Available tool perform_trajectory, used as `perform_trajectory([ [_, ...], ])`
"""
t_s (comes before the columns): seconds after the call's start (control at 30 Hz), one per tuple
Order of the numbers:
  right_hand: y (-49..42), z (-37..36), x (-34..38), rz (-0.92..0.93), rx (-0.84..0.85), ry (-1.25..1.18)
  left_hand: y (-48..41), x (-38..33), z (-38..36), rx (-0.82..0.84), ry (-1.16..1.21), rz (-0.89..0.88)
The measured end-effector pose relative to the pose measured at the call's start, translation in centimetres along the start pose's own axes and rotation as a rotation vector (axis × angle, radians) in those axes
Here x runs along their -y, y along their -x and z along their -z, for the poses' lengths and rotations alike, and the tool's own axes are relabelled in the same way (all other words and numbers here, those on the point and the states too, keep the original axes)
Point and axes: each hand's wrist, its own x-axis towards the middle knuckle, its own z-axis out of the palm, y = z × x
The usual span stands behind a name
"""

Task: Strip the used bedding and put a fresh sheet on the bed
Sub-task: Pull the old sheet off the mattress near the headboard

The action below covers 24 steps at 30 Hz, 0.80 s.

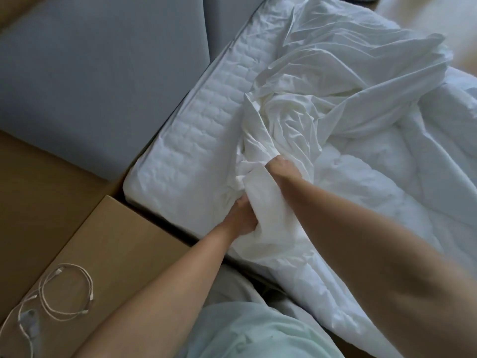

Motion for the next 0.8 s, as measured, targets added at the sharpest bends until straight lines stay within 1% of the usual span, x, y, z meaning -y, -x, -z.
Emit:
perform_trajectory([
  [0.03, -0.6, -0.4, -0.1, 0.001, 0.043, 0.050, -0.2, 0.3, -0.1, 0.012, -0.033, -0.031],
  [0.1, -1.2, -1.2, -0.6, 0.048, 0.135, 0.187, -0.2, 1.8, 0.2, 0.067, -0.107, -0.019],
  [0.13, -1.1, -1.8, -1.1, 0.062, 0.171, 0.194, -0.3, 3.0, 0.6, 0.110, -0.186, -0.018],
  [0.17, -0.7, -2.7, -1.6, 0.067, 0.181, 0.185, -0.6, 4.3, 1.1, 0.202, -0.250, 0.018],
  [0.2, -0.3, -3.7, -2.2, 0.052, 0.174, 0.123, -1.2, 5.6, 2.0, 0.304, -0.329, 0.061],
  [0.23, 0.3, -4.8, -2.8, 0.031, 0.151, 0.053, -2.3, 6.6, 3.2, 0.357, -0.382, 0.117],
  [0.27, 0.7, -5.9, -3.4, 0.016, 0.125, 0.010, -3.9, 7.1, 4.7, 0.309, -0.412, 0.169],
  [0.3, 1.2, -6.7, -3.8, 0.006, 0.111, -0.004, -5.4, 7.2, 6.3, 0.185, -0.388, 0.200],
  [0.37, 1.4, -7.5, -4.0, 0.020, 0.100, 0.051, -9.1, 6.3, 8.6, -0.106, -0.213, 0.187],
  [0.4, 1.3, -7.5, -3.5, 0.050, 0.131, 0.119, -10.8, 5.4, 8.9, -0.161, -0.079, 0.145],
  [0.43, 0.9, -7.4, -2.8, 0.080, 0.187, 0.185, -12.4, 4.3, 8.8, -0.117, 0.053, 0.101],
  [0.5, -0.4, -6.6, -1.4, 0.032, 0.332, 0.204, -14.9, 2.4, 7.4, 0.070, 0.289, 0.096],
  [0.53, -1.2, -5.7, -1.1, -0.033, 0.406, 0.149, -15.8, 2.0, 6.3, 0.144, 0.340, 0.102],
  [0.57, -2.3, -4.5, -1.0, -0.083, 0.446, 0.080, -16.6, 1.8, 5.3, 0.177, 0.329, 0.089],
  [0.6, -3.4, -3.2, -1.0, -0.110, 0.400, -0.018, -17.1, 1.7, 4.5, 0.191, 0.272, 0.053],
  [0.63, -4.6, -1.7, -1.0, -0.131, 0.266, -0.151, -17.6, 1.7, 3.7, 0.190, 0.223, 0.016],
  [0.67, -6.3, -0.4, -0.9, -0.168, 0.038, -0.263, -17.9, 1.6, 3.1, 0.198, 0.214, -0.008],
  [0.7, -8.0, 0.5, -0.8, -0.196, -0.171, -0.307, -18.3, 1.5, 2.4, 0.225, 0.242, -0.037],
  [0.73, -9.4, 0.9, -0.2, -0.210, -0.248, -0.295, -18.5, 1.3, 1.9, 0.264, 0.246, -0.068],
  [0.77, -10.3, 0.9, 0.5, -0.223, -0.201, -0.248, -18.5, 1.1, 1.3, 0.297, 0.208, -0.105],
  [0.8, -11.1, 0.2, 1.0, -0.248, -0.112, -0.196, -18.3, 1.0, 0.9, 0.326, 0.134, -0.131],
])
